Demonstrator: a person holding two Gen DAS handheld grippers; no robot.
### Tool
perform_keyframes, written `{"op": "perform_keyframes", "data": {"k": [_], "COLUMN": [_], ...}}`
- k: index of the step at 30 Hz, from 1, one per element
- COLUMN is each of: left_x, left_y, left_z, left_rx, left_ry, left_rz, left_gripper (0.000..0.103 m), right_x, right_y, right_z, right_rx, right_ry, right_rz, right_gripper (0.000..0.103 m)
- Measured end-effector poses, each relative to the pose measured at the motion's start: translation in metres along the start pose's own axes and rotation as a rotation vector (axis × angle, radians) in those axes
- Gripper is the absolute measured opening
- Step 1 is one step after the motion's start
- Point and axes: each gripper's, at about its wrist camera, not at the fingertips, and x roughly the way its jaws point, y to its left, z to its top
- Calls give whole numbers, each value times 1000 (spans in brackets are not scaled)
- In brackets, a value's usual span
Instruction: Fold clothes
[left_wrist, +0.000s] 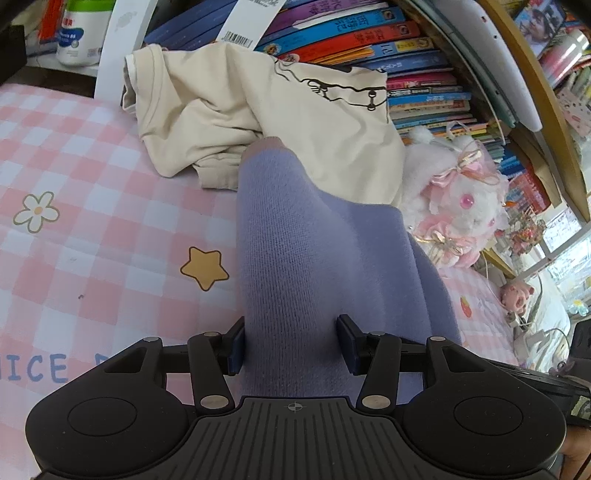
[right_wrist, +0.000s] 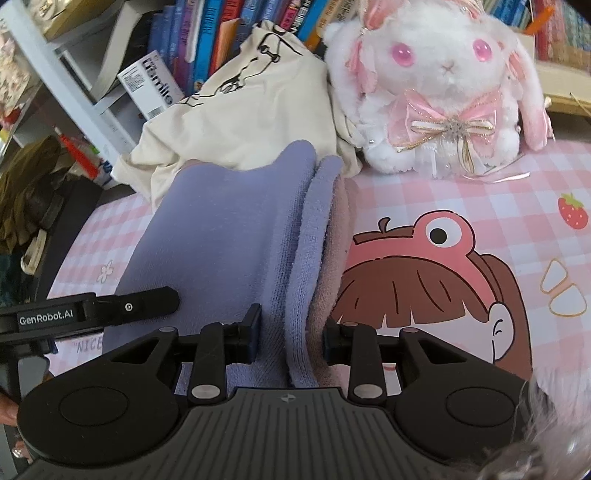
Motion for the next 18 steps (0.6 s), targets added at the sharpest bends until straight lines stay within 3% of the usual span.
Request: {"op": "perform_keyframes", "data": {"k": [18], "left_x": [-24], "left_y": [-7], "left_z": [-7], "left_rx": [61], "left_ry": [-83], "left_rz": [37], "left_gripper": [57], "right_x": [-19], "right_y": [4], "right_z": [-7], "right_rx": [-100], "right_ry": [-26], "right_rz": [-62], "right_gripper": [55]}}
